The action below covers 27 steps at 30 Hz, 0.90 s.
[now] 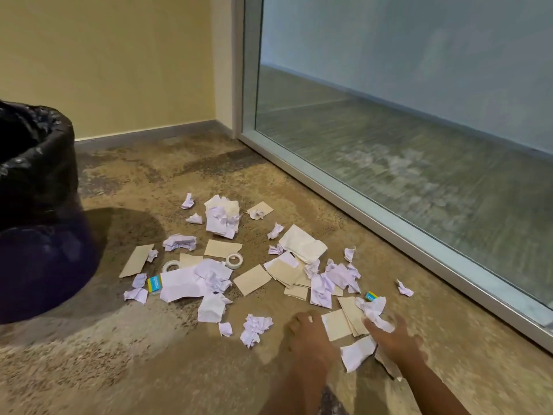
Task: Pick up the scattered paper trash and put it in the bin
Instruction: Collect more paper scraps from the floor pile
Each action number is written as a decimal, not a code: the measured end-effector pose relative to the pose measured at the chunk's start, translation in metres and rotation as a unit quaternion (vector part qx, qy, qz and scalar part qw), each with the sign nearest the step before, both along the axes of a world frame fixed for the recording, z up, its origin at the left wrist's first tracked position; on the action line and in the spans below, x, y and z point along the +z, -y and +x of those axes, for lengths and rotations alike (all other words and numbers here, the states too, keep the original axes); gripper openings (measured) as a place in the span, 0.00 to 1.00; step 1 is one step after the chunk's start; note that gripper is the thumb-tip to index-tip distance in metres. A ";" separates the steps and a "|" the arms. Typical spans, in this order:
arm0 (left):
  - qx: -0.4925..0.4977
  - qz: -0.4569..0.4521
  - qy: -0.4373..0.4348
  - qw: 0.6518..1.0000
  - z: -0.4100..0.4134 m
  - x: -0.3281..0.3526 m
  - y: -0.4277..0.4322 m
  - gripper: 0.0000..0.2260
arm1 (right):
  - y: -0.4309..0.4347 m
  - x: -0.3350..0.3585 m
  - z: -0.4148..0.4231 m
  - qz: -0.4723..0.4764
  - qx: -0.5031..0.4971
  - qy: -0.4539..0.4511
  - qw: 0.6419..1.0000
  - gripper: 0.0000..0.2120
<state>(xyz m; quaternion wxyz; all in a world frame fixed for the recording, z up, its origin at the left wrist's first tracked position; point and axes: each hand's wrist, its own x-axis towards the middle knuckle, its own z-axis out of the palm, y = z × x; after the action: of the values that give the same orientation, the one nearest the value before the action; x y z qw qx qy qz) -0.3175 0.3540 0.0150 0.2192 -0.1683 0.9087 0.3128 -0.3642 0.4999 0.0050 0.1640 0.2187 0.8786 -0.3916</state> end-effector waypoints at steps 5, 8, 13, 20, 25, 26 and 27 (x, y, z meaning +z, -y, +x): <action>-0.042 -0.003 -0.012 0.999 -0.006 -0.002 -0.023 0.37 | 0.013 -0.001 -0.018 -0.042 -0.009 0.039 0.998 0.43; -0.065 -0.021 -0.027 0.997 -0.008 -0.002 -0.034 0.35 | 0.027 -0.002 -0.030 -0.062 0.016 0.049 0.997 0.44; -0.064 -0.106 -0.031 0.992 -0.016 -0.013 -0.042 0.39 | 0.047 0.004 -0.035 0.035 0.068 0.043 0.996 0.40; 0.077 -0.029 -0.056 0.995 -0.019 -0.025 -0.040 0.32 | 0.054 -0.008 -0.032 0.068 0.113 -0.037 0.991 0.21; 0.150 0.032 -0.043 0.987 -0.019 -0.030 -0.033 0.33 | 0.064 -0.008 -0.026 -0.008 0.099 -0.031 0.995 0.18; 0.168 0.052 -0.040 0.984 -0.018 -0.031 -0.031 0.32 | 0.065 -0.008 -0.024 -0.026 0.097 -0.029 0.995 0.18; 0.189 0.070 -0.038 0.979 -0.017 -0.032 -0.028 0.30 | 0.066 -0.009 -0.023 -0.052 0.091 -0.027 0.994 0.18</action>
<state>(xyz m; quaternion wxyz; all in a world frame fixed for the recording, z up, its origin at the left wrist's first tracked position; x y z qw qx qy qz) -0.3346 0.3825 -0.0166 0.1327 -0.3087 0.8441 0.4178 -0.3877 0.4335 -0.0039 0.1862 0.1180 0.8775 -0.4259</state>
